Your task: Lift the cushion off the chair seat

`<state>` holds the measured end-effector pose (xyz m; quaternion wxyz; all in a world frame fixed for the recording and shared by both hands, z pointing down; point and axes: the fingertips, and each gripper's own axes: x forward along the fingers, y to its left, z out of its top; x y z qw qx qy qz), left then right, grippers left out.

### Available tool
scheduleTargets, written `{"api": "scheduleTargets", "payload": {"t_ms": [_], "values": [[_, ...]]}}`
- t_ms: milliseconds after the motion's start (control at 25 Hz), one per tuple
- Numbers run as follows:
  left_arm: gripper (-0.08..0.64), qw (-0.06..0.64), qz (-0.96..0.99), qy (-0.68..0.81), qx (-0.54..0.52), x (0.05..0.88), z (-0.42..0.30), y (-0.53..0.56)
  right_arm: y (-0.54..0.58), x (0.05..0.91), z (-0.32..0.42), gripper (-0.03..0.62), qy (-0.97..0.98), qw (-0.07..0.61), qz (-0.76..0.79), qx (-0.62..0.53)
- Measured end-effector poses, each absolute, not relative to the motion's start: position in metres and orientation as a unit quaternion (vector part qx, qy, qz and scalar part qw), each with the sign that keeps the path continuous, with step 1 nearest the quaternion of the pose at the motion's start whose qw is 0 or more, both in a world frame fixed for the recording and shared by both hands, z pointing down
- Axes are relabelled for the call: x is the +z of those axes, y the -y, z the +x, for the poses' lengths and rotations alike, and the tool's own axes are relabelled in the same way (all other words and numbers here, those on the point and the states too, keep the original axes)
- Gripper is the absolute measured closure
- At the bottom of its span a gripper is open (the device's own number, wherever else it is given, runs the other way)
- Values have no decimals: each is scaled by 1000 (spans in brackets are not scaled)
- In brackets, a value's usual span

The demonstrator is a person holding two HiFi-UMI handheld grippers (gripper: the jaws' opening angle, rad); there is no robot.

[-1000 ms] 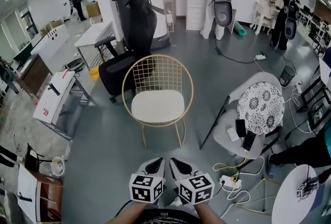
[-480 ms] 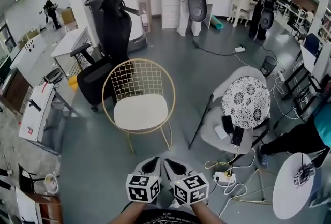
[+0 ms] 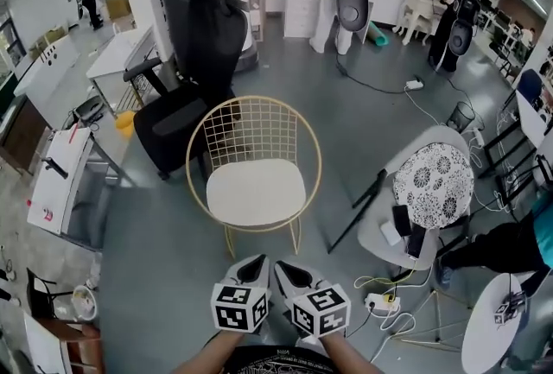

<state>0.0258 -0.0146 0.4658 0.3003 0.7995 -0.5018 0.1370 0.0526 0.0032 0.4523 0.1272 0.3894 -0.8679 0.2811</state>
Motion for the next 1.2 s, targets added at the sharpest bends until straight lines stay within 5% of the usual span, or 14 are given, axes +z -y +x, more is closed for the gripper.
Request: {"api": "scheduleTargets", "payload": {"t_ms": [440, 1200], "values": [[569, 321, 809, 477, 118, 470, -31, 75, 54, 450, -2, 594, 859, 149, 409, 269], [568, 351, 793, 484, 115, 500, 7, 129, 109, 474, 35, 594, 861, 177, 386, 279]]}}
